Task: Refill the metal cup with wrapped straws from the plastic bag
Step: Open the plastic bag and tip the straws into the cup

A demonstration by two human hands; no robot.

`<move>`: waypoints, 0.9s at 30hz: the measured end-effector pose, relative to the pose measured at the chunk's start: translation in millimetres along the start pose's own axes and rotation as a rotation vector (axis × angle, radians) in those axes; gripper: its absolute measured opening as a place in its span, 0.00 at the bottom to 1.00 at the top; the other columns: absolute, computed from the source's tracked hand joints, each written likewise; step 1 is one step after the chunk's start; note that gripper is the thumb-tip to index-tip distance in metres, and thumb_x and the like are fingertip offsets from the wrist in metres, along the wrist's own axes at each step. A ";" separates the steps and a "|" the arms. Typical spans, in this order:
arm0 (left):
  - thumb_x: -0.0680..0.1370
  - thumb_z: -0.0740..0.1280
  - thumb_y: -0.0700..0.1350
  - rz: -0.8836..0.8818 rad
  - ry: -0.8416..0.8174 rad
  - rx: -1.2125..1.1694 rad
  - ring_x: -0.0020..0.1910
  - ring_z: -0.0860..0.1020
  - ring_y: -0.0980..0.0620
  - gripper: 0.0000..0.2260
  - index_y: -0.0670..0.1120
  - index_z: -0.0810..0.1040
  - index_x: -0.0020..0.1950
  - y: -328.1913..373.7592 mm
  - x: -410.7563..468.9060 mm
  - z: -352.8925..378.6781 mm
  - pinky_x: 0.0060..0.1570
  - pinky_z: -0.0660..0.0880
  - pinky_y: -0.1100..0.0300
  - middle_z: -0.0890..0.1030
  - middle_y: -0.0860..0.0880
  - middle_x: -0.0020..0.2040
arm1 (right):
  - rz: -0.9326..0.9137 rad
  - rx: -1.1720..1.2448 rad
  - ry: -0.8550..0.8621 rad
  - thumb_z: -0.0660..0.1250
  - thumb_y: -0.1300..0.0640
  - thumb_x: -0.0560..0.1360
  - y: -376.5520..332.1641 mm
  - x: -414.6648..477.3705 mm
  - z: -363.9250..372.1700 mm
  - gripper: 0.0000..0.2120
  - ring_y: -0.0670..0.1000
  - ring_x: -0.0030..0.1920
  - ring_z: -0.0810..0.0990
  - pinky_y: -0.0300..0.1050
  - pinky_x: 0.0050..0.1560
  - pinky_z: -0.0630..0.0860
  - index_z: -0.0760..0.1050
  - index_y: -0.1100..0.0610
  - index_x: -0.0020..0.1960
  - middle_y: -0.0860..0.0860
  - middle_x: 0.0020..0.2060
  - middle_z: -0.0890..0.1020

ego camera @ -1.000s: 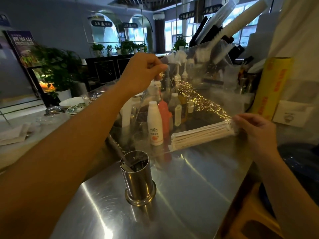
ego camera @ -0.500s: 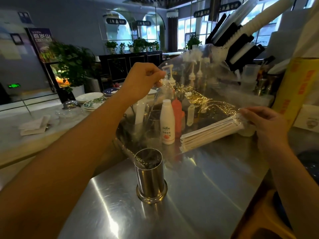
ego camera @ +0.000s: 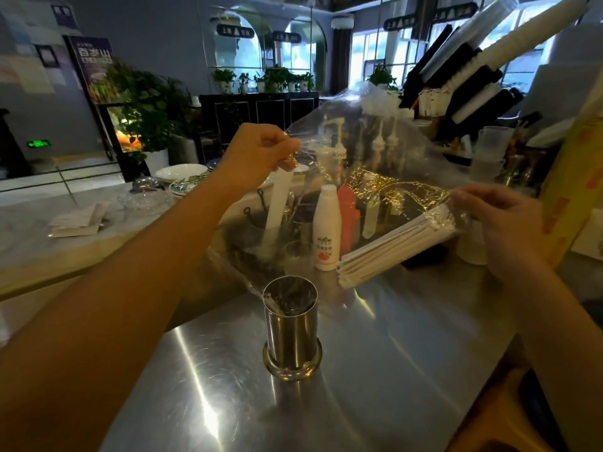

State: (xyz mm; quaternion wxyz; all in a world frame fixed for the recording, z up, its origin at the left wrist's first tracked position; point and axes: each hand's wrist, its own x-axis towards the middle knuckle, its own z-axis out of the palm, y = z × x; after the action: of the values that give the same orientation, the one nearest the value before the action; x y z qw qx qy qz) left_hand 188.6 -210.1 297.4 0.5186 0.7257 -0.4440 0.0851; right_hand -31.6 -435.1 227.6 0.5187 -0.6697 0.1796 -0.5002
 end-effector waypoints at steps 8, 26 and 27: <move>0.75 0.67 0.45 -0.023 0.019 -0.037 0.31 0.80 0.63 0.07 0.51 0.78 0.37 -12.0 -4.8 -5.9 0.34 0.74 0.71 0.80 0.53 0.33 | -0.045 -0.019 -0.043 0.70 0.56 0.69 6.2 8.3 7.5 0.07 0.44 0.43 0.81 0.30 0.38 0.78 0.80 0.44 0.37 0.41 0.35 0.84; 0.76 0.66 0.46 -0.024 -0.066 0.010 0.34 0.80 0.64 0.03 0.52 0.78 0.42 -8.2 -8.3 -2.5 0.34 0.75 0.73 0.81 0.55 0.37 | 0.234 0.116 -0.113 0.68 0.46 0.69 52.4 -16.5 4.7 0.11 0.49 0.47 0.81 0.41 0.40 0.78 0.76 0.48 0.50 0.48 0.48 0.81; 0.75 0.66 0.47 -0.031 -0.079 0.006 0.34 0.80 0.64 0.03 0.52 0.78 0.42 -8.8 -9.2 -2.8 0.34 0.75 0.73 0.81 0.55 0.37 | 0.257 0.116 -0.169 0.67 0.45 0.68 57.3 -23.0 5.0 0.10 0.49 0.45 0.82 0.40 0.39 0.79 0.77 0.47 0.47 0.49 0.47 0.82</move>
State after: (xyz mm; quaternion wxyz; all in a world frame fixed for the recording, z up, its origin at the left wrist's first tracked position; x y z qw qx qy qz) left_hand 190.6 -202.0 287.3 0.5000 0.7367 -0.4526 0.0498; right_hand -21.4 -437.9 166.5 0.6296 -0.6497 0.1903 -0.3811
